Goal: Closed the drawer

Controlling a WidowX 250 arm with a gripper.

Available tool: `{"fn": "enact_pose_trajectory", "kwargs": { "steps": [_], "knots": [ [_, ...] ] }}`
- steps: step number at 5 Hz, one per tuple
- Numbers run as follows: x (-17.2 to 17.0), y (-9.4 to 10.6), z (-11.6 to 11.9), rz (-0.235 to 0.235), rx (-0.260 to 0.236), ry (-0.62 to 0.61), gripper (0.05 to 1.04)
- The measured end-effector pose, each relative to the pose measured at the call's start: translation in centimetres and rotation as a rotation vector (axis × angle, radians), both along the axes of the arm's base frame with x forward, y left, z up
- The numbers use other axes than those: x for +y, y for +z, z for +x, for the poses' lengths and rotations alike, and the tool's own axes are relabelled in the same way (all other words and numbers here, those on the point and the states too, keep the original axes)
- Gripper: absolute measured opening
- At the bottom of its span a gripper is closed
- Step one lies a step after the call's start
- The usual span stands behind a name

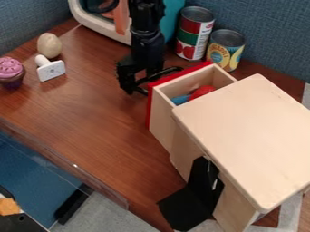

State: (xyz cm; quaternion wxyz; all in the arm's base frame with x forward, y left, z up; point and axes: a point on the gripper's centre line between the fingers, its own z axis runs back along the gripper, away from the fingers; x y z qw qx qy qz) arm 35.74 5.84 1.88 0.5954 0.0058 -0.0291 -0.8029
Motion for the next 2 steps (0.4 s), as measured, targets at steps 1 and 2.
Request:
{"fn": "enact_pose_trajectory", "kwargs": {
  "steps": [1, 2],
  "knots": [
    [-1.2, 0.5, -0.2, -0.019, 0.009, -0.013, 1.001],
    [-2.4, 0.3, -0.4, -0.027, 0.023, -0.018, 1.0]
  ]
}}
